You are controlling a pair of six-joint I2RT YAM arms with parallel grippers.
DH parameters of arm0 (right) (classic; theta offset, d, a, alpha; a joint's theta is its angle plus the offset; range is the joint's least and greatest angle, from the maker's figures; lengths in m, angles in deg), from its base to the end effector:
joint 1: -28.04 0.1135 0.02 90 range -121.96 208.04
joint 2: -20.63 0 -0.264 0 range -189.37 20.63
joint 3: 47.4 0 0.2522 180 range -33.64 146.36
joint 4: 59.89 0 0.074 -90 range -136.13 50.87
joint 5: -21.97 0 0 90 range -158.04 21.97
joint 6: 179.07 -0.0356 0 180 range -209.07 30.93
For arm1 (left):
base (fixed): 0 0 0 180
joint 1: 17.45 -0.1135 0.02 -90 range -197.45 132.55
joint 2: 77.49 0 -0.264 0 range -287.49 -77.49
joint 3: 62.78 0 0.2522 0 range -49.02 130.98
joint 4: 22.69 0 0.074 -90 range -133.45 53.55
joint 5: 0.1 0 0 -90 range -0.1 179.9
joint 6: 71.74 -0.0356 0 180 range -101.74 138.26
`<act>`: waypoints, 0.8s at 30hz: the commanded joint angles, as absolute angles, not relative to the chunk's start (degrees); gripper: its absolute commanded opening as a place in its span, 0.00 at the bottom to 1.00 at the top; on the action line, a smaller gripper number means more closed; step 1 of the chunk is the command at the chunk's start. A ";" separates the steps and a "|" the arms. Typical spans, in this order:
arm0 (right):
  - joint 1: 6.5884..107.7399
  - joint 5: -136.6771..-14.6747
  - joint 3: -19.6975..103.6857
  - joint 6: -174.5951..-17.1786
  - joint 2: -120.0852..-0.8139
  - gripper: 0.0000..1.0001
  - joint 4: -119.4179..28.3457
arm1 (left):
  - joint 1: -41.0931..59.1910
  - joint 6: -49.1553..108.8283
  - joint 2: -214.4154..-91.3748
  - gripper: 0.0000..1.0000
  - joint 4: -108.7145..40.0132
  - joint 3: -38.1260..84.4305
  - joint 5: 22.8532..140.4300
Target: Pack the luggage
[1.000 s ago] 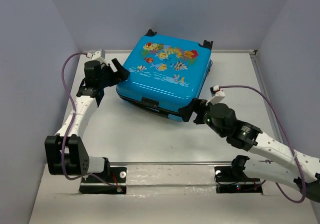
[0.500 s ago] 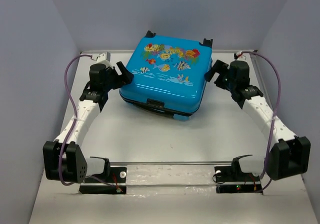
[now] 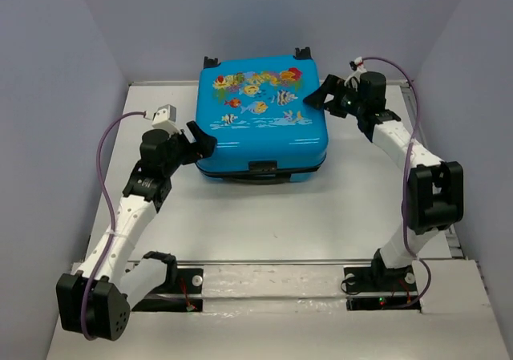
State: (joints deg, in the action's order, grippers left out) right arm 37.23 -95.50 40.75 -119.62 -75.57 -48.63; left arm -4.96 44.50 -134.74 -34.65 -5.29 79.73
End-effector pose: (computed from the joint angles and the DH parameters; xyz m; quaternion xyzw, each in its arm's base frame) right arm 0.3901 0.0798 0.3057 0.0119 0.8041 0.3731 0.4627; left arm 0.2292 -0.0572 0.3144 -0.0369 0.7737 -0.2733 0.5704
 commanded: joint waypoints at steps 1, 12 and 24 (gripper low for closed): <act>41.57 -114.71 52.89 -120.46 -79.91 0.99 -40.70 | -0.75 46.21 -131.37 0.92 -37.86 -7.53 67.57; 37.98 -108.64 56.65 -118.43 -67.02 1.00 -35.41 | -1.19 45.06 -129.87 0.92 -42.08 -0.07 75.75; 37.97 -92.82 1.55 -113.59 -23.25 0.17 -48.65 | -2.60 44.62 -128.29 0.92 -43.48 5.21 79.00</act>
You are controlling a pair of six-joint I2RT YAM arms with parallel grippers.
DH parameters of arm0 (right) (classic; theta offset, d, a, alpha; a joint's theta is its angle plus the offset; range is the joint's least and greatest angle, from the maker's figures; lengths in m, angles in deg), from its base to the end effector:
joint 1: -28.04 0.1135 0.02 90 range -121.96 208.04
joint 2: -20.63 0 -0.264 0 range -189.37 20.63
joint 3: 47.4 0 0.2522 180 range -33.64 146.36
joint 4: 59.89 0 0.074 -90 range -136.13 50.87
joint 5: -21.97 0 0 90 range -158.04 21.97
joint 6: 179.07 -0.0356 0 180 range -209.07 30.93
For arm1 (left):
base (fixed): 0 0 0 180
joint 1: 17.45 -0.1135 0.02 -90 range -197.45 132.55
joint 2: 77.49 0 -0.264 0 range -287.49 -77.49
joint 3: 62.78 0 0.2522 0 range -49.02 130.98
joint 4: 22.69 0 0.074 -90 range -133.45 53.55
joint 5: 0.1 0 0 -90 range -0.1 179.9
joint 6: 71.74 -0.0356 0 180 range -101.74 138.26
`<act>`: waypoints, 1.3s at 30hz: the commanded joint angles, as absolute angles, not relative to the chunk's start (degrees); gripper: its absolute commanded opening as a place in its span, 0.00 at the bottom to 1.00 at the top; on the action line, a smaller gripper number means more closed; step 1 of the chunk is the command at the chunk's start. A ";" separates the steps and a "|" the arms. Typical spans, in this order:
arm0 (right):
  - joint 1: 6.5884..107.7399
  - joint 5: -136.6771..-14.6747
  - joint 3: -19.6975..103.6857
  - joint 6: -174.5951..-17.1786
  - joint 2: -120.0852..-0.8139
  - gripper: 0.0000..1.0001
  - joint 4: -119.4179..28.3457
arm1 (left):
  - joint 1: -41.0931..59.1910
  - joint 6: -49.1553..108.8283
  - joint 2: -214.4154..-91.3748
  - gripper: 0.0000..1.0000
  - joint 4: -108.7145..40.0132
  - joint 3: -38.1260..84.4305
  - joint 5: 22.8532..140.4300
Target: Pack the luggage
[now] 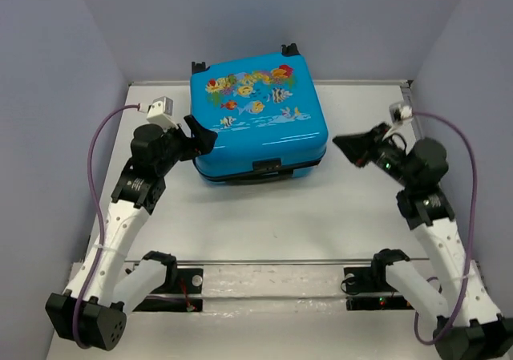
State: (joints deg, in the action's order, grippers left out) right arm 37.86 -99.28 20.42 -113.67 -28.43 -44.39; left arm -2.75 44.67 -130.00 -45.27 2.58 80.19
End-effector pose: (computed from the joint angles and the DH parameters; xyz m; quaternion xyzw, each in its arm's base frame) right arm 0.1841 0.0506 0.4000 -0.1091 0.6810 0.3838 0.6140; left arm 0.2042 -0.0598 0.3606 -0.0234 0.7634 -0.2861 0.5787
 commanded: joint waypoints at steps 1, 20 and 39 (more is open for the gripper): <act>37.97 -92.47 -1.53 -114.12 -22.01 0.17 -50.16 | -2.68 44.62 -128.29 0.92 -43.49 5.04 78.66; 37.97 -95.28 -13.43 -109.82 -51.60 0.51 -92.98 | -6.46 42.08 -126.79 0.94 -43.75 -2.52 77.25; 37.97 -100.38 -13.07 -112.36 -64.53 0.24 -117.92 | -10.68 44.71 -129.17 0.95 -40.24 -7.35 66.35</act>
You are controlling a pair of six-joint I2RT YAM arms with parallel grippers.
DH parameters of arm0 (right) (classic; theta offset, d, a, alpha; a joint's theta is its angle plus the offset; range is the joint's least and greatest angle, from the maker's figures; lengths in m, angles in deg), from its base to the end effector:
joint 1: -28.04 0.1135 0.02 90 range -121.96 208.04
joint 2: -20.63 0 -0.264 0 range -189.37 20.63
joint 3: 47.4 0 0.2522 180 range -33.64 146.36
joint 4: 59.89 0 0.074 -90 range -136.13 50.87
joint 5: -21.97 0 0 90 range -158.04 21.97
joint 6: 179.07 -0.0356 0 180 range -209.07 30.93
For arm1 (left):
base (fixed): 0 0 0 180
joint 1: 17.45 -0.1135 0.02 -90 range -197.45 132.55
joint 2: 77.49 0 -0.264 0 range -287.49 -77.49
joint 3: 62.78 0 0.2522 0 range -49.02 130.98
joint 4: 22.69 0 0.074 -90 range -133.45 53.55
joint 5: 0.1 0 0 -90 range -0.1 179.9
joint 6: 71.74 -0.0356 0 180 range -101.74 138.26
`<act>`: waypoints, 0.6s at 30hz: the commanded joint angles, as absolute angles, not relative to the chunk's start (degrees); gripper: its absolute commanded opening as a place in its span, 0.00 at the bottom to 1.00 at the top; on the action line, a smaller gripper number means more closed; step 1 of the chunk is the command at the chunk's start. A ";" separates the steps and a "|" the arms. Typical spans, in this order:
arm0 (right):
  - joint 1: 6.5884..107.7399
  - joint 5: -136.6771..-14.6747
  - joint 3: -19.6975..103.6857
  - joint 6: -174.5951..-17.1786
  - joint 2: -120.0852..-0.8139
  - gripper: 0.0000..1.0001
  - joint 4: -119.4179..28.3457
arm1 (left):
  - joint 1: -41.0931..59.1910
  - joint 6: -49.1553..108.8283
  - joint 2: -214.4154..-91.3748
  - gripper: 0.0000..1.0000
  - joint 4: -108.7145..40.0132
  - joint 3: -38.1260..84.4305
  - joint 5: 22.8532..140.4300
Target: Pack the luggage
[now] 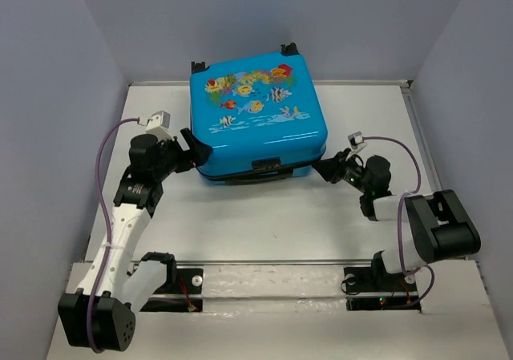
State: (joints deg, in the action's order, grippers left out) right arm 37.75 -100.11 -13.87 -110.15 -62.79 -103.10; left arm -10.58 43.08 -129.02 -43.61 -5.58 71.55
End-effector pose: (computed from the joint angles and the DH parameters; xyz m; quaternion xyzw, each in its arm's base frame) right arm 0.2488 0.0618 0.1708 -0.1116 0.7327 0.3686 0.5611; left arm 0.2079 -0.0363 0.3168 -0.0268 0.7900 -0.2855 0.5419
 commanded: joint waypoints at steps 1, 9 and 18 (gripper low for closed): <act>38.67 -100.29 -13.33 -113.67 -64.71 0.18 -118.98 | -10.68 45.06 -129.17 0.95 -39.97 -7.62 66.00; 56.47 -82.36 -15.28 -112.82 -58.31 0.07 -107.37 | -6.83 50.68 -131.97 0.93 -31.01 -11.92 62.92; 86.56 -46.28 1.67 -109.03 -59.69 0.07 -75.11 | 0.48 55.08 -134.97 0.91 -25.73 -11.23 65.38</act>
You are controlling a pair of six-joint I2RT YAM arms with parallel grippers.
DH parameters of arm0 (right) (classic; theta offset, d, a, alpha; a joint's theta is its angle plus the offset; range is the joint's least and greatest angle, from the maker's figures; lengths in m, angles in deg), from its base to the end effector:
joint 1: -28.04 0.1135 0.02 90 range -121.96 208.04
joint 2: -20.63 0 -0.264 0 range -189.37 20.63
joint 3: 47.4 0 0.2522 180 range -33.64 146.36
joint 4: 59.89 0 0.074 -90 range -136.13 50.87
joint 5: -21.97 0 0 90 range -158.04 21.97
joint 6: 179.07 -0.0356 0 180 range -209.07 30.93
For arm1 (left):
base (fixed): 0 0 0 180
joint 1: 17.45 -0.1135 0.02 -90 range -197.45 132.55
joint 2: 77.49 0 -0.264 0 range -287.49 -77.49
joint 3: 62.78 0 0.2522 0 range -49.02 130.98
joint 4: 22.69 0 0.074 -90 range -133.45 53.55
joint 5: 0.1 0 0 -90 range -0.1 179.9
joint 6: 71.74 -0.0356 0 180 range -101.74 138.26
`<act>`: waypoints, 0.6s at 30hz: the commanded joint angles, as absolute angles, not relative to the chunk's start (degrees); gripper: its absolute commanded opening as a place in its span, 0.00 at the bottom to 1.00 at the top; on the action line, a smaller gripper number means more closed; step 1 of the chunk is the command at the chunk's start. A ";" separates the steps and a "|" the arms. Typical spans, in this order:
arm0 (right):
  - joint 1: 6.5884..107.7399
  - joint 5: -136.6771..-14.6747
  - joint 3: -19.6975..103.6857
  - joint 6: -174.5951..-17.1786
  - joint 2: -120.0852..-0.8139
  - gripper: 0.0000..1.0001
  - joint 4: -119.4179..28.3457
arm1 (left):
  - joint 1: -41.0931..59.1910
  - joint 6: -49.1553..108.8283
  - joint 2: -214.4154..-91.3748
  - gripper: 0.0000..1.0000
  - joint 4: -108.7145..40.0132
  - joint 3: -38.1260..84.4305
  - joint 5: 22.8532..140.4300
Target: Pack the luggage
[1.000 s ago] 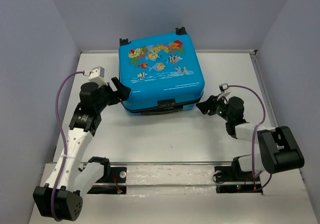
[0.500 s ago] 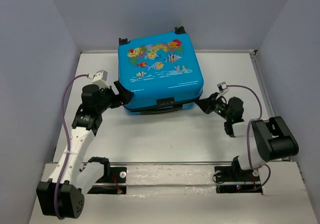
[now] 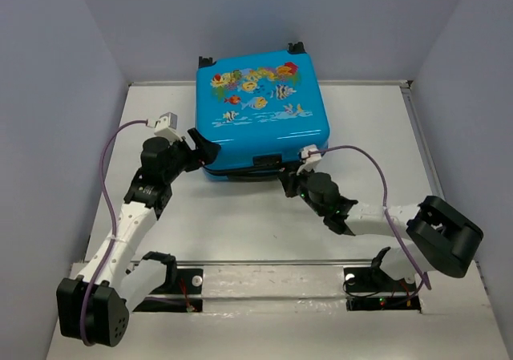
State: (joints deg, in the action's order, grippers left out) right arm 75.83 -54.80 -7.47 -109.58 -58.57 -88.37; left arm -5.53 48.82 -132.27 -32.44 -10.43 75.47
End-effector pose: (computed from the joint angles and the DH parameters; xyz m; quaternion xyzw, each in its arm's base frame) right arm 0.1891 0.1964 0.1928 -0.1091 0.7611 0.2820 0.5739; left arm 0.2191 -0.0553 0.2956 -0.0472 0.7746 -0.3168 0.5454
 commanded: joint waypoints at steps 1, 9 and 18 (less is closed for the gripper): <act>87.09 -45.46 3.69 -110.07 -59.70 0.07 -72.70 | 0.65 55.08 -134.62 0.92 -25.91 -11.05 65.38; 91.83 -54.04 12.20 -111.57 -67.83 0.07 -75.29 | 2.58 56.66 -134.35 0.91 -25.03 -10.52 65.21; 98.97 -61.70 30.43 -108.23 -86.06 0.07 -87.23 | 3.29 54.04 -128.74 0.92 -36.09 -4.03 62.92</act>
State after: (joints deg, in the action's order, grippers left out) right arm 93.90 -45.69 25.93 -107.64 -84.12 -73.94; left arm 0.53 53.22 -131.79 -34.61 -9.55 73.39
